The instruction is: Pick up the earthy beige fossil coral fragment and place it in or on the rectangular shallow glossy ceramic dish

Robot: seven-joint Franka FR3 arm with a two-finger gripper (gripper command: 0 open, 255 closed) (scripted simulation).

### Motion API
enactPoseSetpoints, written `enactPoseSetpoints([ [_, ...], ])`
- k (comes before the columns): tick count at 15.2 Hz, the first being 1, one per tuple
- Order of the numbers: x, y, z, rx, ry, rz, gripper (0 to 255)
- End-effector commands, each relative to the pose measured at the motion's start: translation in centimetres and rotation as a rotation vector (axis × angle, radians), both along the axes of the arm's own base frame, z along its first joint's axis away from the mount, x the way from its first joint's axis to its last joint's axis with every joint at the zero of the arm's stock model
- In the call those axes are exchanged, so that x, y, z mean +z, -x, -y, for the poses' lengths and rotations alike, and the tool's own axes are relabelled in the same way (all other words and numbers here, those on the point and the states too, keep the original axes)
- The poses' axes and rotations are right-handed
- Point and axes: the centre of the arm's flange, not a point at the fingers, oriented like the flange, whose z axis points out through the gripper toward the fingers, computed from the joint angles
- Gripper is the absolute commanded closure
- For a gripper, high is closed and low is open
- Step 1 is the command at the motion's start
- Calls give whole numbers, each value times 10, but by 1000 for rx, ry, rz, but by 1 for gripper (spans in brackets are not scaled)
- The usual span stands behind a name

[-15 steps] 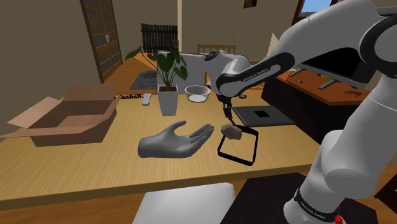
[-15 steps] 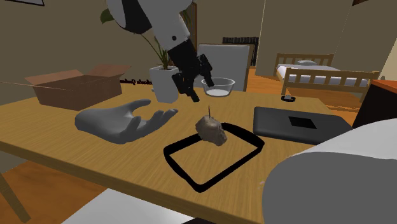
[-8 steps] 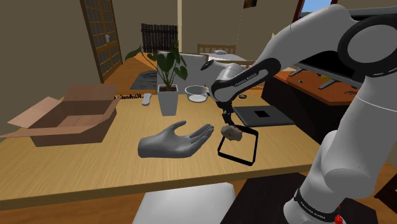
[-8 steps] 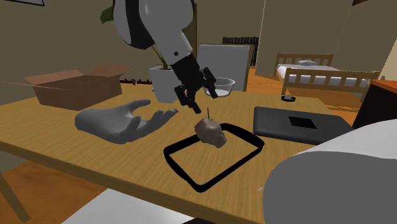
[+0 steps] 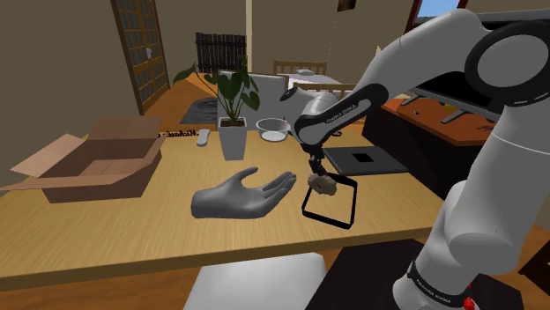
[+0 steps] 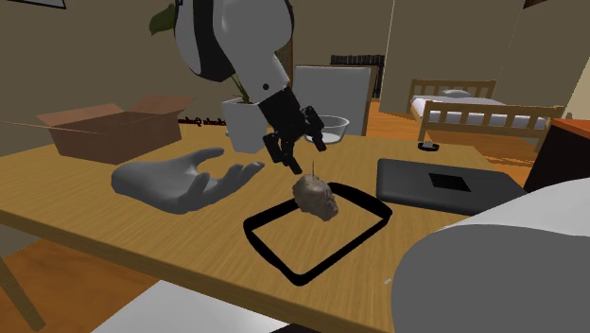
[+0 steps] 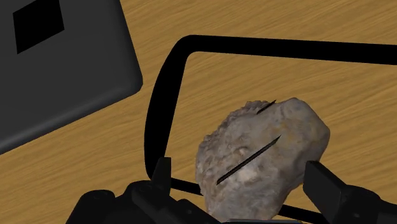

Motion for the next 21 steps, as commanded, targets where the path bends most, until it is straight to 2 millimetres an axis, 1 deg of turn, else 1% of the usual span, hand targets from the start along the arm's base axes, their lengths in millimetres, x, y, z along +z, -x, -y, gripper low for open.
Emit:
enactPoseSetpoints([
  [1,0,0,0,0,0,0,0],
  [2,0,0,0,0,0,0,255],
  [11,0,0,0,0,0,0,255],
  [19,42,0,0,0,0,0,255],
  [20,37,0,0,0,0,1,255],
  [21,37,0,0,0,0,1,0],
])
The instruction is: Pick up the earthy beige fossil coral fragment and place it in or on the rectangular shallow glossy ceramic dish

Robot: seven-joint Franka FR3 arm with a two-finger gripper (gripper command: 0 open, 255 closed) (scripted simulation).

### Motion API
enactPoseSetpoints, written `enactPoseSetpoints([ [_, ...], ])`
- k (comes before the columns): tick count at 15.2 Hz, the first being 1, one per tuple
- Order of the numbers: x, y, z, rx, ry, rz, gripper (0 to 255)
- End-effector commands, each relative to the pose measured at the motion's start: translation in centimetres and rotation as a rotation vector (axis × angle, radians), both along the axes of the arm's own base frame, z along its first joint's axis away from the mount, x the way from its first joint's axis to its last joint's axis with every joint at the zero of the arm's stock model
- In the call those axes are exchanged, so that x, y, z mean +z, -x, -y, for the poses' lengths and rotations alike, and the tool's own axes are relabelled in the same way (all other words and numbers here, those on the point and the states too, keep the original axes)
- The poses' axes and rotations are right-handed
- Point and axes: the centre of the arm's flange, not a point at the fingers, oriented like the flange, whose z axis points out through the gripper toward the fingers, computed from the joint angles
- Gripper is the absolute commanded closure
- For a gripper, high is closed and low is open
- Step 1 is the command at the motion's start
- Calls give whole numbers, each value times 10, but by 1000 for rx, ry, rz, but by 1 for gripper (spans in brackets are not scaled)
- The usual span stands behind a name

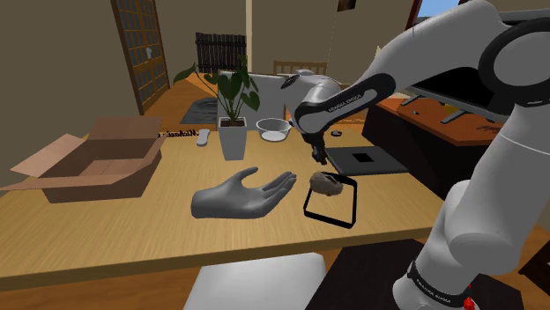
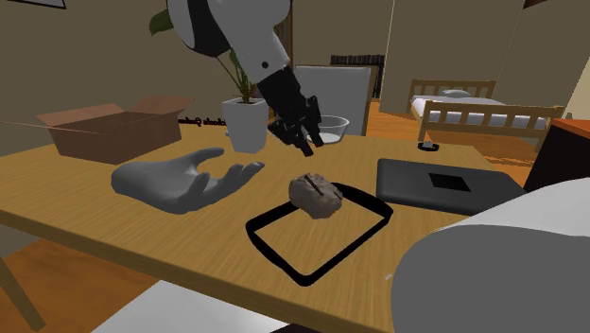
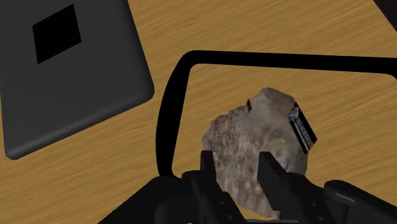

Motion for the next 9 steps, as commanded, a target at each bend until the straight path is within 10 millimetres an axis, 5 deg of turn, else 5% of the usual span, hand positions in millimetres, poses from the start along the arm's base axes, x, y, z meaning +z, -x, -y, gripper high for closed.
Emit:
enactPoseSetpoints([
  [1,-16,-21,-10,-148,92,-17,0],
  [3,-51,-64,-15,-445,275,-52,0],
  [6,-103,-122,13,-890,551,-104,0],
  [9,-117,-122,25,-966,598,-113,0],
])
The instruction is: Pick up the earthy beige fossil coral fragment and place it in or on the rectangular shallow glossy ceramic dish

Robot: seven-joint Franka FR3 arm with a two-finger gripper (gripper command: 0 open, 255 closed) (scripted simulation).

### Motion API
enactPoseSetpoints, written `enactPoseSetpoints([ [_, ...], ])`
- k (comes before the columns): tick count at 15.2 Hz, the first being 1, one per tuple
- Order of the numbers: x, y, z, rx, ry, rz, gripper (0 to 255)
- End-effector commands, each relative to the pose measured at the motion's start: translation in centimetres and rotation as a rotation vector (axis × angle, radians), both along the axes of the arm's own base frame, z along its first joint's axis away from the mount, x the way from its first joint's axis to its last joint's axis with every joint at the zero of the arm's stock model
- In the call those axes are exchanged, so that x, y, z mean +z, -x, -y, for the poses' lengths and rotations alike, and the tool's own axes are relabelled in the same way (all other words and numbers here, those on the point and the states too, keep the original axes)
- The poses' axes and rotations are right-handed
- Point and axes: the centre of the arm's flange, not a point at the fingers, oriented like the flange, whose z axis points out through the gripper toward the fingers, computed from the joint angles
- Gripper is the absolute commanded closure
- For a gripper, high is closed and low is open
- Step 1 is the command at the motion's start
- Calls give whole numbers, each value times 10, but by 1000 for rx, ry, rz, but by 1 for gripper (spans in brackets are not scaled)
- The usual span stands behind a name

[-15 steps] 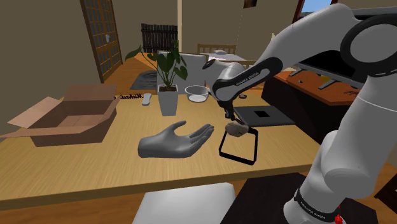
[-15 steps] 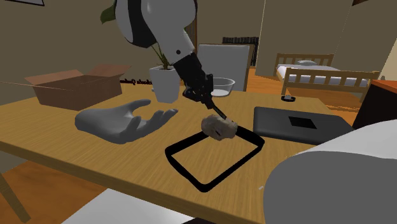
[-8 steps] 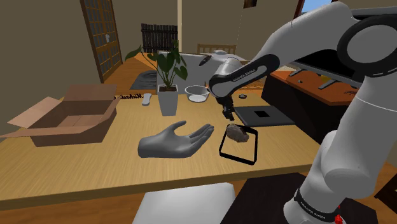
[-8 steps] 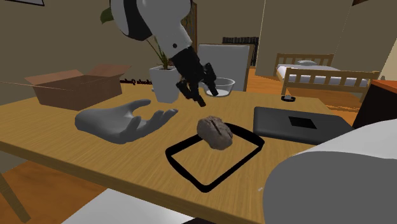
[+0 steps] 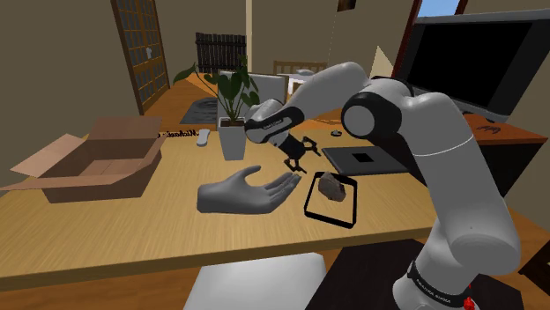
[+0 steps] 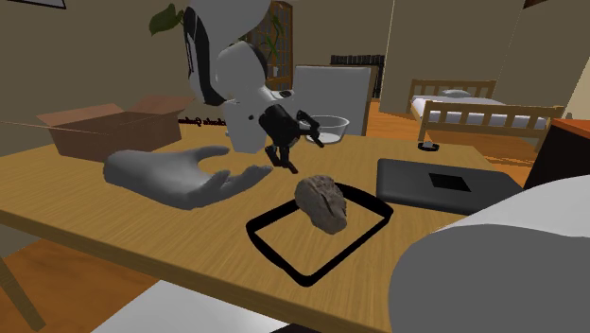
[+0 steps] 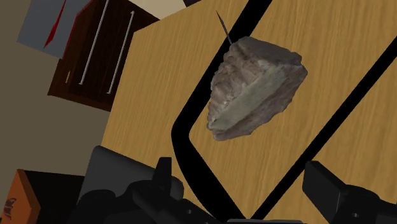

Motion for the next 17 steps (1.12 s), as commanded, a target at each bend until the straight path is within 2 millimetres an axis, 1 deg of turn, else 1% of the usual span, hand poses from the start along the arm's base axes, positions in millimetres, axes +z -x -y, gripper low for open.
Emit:
enactPoseSetpoints([
  [1,-15,7,-3,-27,7,-7,0],
  [6,-28,25,5,-27,7,-7,0],
  [13,-28,25,5,-27,7,-7,0],
  [14,-28,26,5,-27,7,-7,255],
  [17,-28,26,5,-27,7,-7,255],
])
